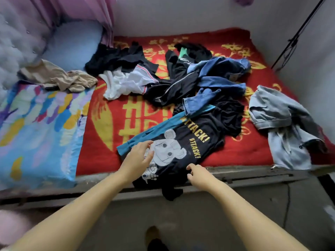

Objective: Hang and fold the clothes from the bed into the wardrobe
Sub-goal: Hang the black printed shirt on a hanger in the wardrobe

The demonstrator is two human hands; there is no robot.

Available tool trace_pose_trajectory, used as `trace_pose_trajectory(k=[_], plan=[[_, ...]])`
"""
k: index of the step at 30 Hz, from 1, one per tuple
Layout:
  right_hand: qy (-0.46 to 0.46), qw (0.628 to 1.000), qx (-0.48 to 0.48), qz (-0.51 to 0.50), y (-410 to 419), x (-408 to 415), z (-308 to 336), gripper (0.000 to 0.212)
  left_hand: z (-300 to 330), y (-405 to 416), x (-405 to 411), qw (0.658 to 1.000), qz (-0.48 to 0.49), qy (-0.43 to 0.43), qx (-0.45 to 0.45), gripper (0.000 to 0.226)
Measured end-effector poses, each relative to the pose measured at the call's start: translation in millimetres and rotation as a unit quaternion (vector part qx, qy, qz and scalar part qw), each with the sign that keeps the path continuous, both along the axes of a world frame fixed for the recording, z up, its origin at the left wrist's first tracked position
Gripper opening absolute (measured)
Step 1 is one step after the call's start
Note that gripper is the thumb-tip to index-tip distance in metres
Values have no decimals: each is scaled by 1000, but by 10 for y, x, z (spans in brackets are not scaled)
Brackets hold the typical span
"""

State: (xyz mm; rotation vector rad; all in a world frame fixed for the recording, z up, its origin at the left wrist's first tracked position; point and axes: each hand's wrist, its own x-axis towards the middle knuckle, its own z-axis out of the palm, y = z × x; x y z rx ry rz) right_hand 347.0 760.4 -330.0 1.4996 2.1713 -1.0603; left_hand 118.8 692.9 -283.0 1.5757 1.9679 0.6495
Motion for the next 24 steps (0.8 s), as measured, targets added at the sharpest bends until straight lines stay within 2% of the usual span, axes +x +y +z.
trace_pose_trajectory(k=[2, 8, 17, 21, 24], plan=[[-1, 999, -4, -43, 224, 180, -60, 40, -82, 404, 153, 999, -33, -2, -12, 42], [-18, 991, -26, -128, 1083, 904, -253, 41, -270, 1590, 820, 994, -103, 19, -40, 41], [-61, 989, -68, -119, 2769, 1941, -821, 39, -986, 3217, 1857, 982, -96, 37, -156, 43], [-56, 990, -69, -112, 3407, 2037, -1175, 36, -1344, 3805, 2237, 974, -115, 62, -187, 44], [-55, 990, -68, -113, 3693, 1967, -1479, 38, -1764, 4026, 2352, 958, -80, 74, -265, 51]])
